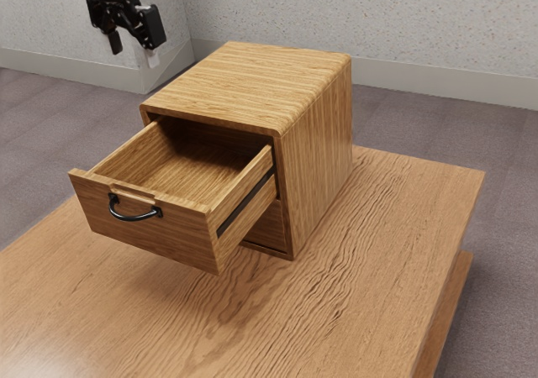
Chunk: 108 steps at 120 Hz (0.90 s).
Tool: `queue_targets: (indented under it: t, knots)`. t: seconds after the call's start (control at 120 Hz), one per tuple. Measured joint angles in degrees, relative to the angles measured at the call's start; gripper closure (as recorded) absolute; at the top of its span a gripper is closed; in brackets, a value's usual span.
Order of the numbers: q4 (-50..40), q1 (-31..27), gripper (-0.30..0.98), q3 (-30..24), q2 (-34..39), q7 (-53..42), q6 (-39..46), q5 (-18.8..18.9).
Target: Push the drawer handle with one arm to close the drawer
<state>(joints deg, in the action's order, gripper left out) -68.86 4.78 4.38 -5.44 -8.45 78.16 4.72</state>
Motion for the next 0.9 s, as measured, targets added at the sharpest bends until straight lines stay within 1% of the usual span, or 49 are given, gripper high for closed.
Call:
queue_targets:
  t: [0.133,0.167,0.217,0.35,0.4,0.492,0.55,0.617,0.692,0.75,0.9]
  knots:
    - [-0.6,-0.3,0.0,0.0,0.1,-0.4,-0.1,0.0]
    - [-2.1,-0.3,0.0,-0.2,1.7,-0.5,-0.1,-0.1]
    - [-9.2,-0.8,0.0,-1.4,8.2,-0.5,0.4,-0.1]
    - [-32.0,-0.1,0.01,-4.3,30.4,-0.1,2.6,-0.7]
    - [-39.8,0.0,0.08,-5.0,37.1,0.9,3.1,-0.8]
    - [-51.8,0.1,0.32,-5.5,46.0,3.7,4.1,-1.9]
    - [-56.5,0.1,0.46,-5.6,49.8,5.9,4.8,-2.7]
    - [-60.6,0.1,0.57,-5.4,51.6,8.3,5.4,-3.8]
    - [-64.2,0.1,0.64,-5.0,51.5,10.8,6.5,-4.5]
    - [-67.1,0.1,0.69,-4.9,50.5,12.5,8.5,-4.7]
    - [-70.8,0.1,0.74,-4.9,44.4,16.2,17.0,-4.6]
